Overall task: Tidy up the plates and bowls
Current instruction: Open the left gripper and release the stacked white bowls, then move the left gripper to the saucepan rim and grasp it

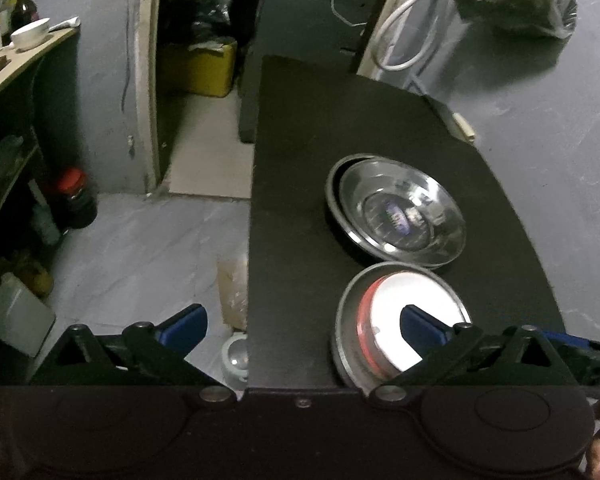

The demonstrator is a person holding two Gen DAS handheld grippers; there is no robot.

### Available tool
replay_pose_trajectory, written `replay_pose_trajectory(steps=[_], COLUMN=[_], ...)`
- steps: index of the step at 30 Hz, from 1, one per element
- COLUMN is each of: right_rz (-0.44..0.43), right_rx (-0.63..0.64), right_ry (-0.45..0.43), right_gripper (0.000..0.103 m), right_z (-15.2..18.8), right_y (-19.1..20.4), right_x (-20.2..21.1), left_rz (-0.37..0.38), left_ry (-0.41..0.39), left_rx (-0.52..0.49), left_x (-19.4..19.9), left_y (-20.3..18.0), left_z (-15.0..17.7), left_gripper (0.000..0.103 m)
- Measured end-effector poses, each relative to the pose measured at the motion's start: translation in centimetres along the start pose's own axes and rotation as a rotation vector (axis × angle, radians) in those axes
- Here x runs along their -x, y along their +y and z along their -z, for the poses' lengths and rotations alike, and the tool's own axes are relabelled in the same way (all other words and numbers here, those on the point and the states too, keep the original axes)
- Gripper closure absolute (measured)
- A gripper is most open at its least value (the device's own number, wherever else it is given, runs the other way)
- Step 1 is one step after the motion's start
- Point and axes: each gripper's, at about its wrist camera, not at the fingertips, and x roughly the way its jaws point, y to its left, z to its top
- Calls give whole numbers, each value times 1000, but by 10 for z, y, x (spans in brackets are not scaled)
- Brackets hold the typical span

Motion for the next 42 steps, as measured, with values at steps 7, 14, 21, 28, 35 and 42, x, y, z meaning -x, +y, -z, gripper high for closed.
replay_pose_trajectory(steps=[7,14,21,28,35,42], right_rz=[87,163,184,188,187,189], right_rx=[-53,-39,-18,-6,4,31], right_ry=[54,148,197,229,249,263], right_gripper=[0,0,0,0,0,0], right_z=[4,9,9,7,6,4], right_y=[-10,-8,-5,-3,-3,-1], right_x=[-11,-29,-40,-48,-52,-57], left_rz=[-72,-82,-49,-42,-43,-58], left_ry=[42,97,121,135,180,183], left_rx=[-43,-49,-60,-77,-104,-135], left_x=[-4,-11,-18,-27,-39,-45], left_y=[6,12,9,7,4,-3], left_z=[7,10,12,8,6,2], left_gripper=[1,1,1,1,1,5])
